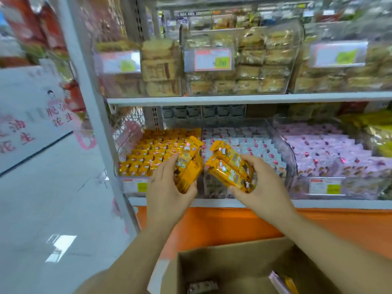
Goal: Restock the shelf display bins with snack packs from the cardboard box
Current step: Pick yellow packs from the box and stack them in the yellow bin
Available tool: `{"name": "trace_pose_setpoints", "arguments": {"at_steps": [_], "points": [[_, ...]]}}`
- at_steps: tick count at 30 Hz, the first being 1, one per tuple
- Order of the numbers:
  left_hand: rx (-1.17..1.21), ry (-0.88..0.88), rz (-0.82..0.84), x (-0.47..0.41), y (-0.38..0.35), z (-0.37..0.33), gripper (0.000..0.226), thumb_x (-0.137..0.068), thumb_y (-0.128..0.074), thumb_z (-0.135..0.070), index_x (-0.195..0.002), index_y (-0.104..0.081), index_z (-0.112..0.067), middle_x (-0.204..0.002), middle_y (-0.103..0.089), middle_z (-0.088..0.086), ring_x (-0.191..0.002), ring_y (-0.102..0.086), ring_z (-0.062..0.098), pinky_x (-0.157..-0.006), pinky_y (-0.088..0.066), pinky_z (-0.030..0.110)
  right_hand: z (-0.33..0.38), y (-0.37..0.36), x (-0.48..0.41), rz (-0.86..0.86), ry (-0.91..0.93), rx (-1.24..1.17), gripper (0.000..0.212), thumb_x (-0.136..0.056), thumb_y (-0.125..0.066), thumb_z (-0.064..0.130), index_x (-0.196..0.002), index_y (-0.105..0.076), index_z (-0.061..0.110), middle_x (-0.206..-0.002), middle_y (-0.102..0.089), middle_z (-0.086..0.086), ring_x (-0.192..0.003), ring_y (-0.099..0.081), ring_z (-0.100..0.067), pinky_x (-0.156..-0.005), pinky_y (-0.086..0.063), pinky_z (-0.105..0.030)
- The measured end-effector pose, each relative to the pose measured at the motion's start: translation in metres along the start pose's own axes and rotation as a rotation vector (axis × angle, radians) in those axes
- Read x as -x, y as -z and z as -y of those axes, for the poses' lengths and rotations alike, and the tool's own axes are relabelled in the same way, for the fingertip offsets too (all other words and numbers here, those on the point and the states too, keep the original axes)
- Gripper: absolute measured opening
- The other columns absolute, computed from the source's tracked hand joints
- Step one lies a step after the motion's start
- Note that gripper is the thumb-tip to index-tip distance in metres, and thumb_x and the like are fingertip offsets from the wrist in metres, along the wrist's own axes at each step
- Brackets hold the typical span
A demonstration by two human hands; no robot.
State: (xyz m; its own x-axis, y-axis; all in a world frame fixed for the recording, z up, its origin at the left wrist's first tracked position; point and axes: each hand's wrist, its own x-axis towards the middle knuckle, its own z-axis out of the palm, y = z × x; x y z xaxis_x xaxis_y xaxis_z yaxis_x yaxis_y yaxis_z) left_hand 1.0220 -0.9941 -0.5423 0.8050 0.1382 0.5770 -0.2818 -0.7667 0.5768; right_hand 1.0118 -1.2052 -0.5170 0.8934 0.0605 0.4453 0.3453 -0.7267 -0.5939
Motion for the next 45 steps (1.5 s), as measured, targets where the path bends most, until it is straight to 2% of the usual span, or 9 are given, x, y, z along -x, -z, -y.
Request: {"name": "trace_pose_setpoints", "arguments": {"at_steps": [4, 10, 17, 22, 26, 29, 32, 37, 45], "points": [[0.134, 0.121, -0.137, -0.031, 0.012, 0.038, 0.073, -0.076, -0.077, -0.029, -0.140, -0.042, -0.022, -0.130, -0.053, -0.004, -0.110, -0.049, 0.010, -0.094, -0.043, 0.033, 0.022, -0.037, -0.033, 0.002, 0.023, 0.009, 0.067, -0.075, -0.075, 0.037, -0.133, -0.043, 0.030, -0.109, -0.044, 0.019, -0.106, -0.048, -0.009, -0.090, -0.045, -0.032], [0.340, 0.250, -0.235, -0.057, 0.007, 0.082, 0.080, -0.075, -0.075, -0.043, -0.142, -0.033, -0.037, -0.136, -0.047, -0.020, -0.124, -0.046, 0.004, -0.097, -0.050, 0.045, 0.053, -0.078, -0.087, 0.039, 0.097, 0.073, 0.068, -0.079, -0.071, 0.037, -0.136, -0.035, 0.037, -0.111, -0.037, 0.022, -0.106, -0.035, 0.000, -0.088, -0.036, -0.023], [0.305, 0.293, -0.266, -0.076, -0.003, 0.113, 0.083, -0.071, -0.071, -0.054, -0.143, -0.032, -0.038, -0.134, -0.052, -0.014, -0.121, -0.051, 0.014, -0.097, -0.049, 0.047, 0.074, -0.122, -0.142, 0.056, 0.082, 0.245, 0.065, -0.077, -0.071, 0.044, -0.133, -0.041, 0.035, -0.122, -0.054, 0.011, -0.106, -0.055, -0.013, -0.090, -0.043, -0.032], [0.336, 0.356, -0.237, -0.076, 0.000, 0.126, 0.087, -0.064, -0.062, -0.071, -0.141, -0.028, -0.048, -0.131, -0.053, -0.022, -0.117, -0.054, 0.013, -0.096, -0.050, 0.045, 0.080, -0.142, -0.158, 0.197, 0.102, 0.470, 0.065, -0.083, -0.063, 0.052, -0.141, -0.037, 0.035, -0.138, -0.047, 0.010, -0.125, -0.046, -0.014, -0.109, -0.031, -0.036], [0.267, 0.355, -0.192, -0.079, 0.005, 0.127, 0.085, -0.066, -0.063, -0.069, -0.141, -0.028, -0.047, -0.129, -0.054, -0.020, -0.113, -0.057, 0.013, -0.094, -0.051, 0.043, 0.108, -0.146, -0.162, 0.240, 0.182, 0.104, 0.049, -0.085, -0.062, 0.045, -0.131, -0.049, 0.037, -0.110, -0.054, 0.018, -0.092, -0.055, 0.001, -0.084, -0.046, -0.021], [0.216, 0.298, -0.158, -0.080, 0.005, 0.125, 0.084, -0.072, -0.068, -0.058, -0.144, -0.028, -0.040, -0.137, -0.049, -0.017, -0.120, -0.052, 0.011, -0.099, -0.047, 0.042, 0.117, -0.156, -0.166, 0.330, 0.183, 0.061, 0.051, -0.078, -0.069, 0.045, -0.126, -0.053, 0.037, -0.100, -0.056, 0.016, -0.064, -0.047, 0.004, -0.064, -0.041, -0.017], [0.252, 0.263, -0.110, -0.081, 0.007, 0.120, 0.078, -0.081, -0.066, -0.050, -0.145, -0.023, -0.041, -0.138, -0.041, -0.020, -0.126, -0.041, 0.004, -0.103, -0.041, 0.030, 0.115, -0.153, -0.170, 0.329, 0.121, 0.009, 0.040, -0.078, -0.075, 0.033, -0.112, -0.057, 0.035, -0.099, -0.059, 0.012, -0.066, -0.058, -0.001, -0.061, -0.047, -0.017], [0.191, 0.189, -0.058, -0.092, 0.003, 0.118, 0.052, -0.094, -0.054, -0.034, -0.142, -0.034, -0.039, -0.135, -0.048, -0.015, -0.108, -0.050, 0.001, -0.083, -0.041, 0.018, 0.099, -0.132, -0.168, 0.135, -0.012, -0.384, 0.036, -0.083, -0.069, 0.008, -0.098, -0.051, 0.035, -0.097, -0.064, -0.003, -0.076, -0.069, -0.023, -0.074, -0.058, -0.042], [-0.023, 0.273, 0.049, -0.101, -0.002, 0.114, 0.053, -0.092, -0.055, -0.043, -0.141, -0.038, -0.035, -0.137, -0.049, -0.011, -0.123, -0.043, 0.011, -0.093, -0.044, 0.026, 0.065, -0.112, -0.158, 0.180, -0.067, -0.270, 0.035, -0.083, -0.063, -0.006, -0.092, -0.045, 0.023, -0.090, -0.067, -0.006, -0.072, -0.065, -0.032, -0.058, -0.054, -0.042]]}}
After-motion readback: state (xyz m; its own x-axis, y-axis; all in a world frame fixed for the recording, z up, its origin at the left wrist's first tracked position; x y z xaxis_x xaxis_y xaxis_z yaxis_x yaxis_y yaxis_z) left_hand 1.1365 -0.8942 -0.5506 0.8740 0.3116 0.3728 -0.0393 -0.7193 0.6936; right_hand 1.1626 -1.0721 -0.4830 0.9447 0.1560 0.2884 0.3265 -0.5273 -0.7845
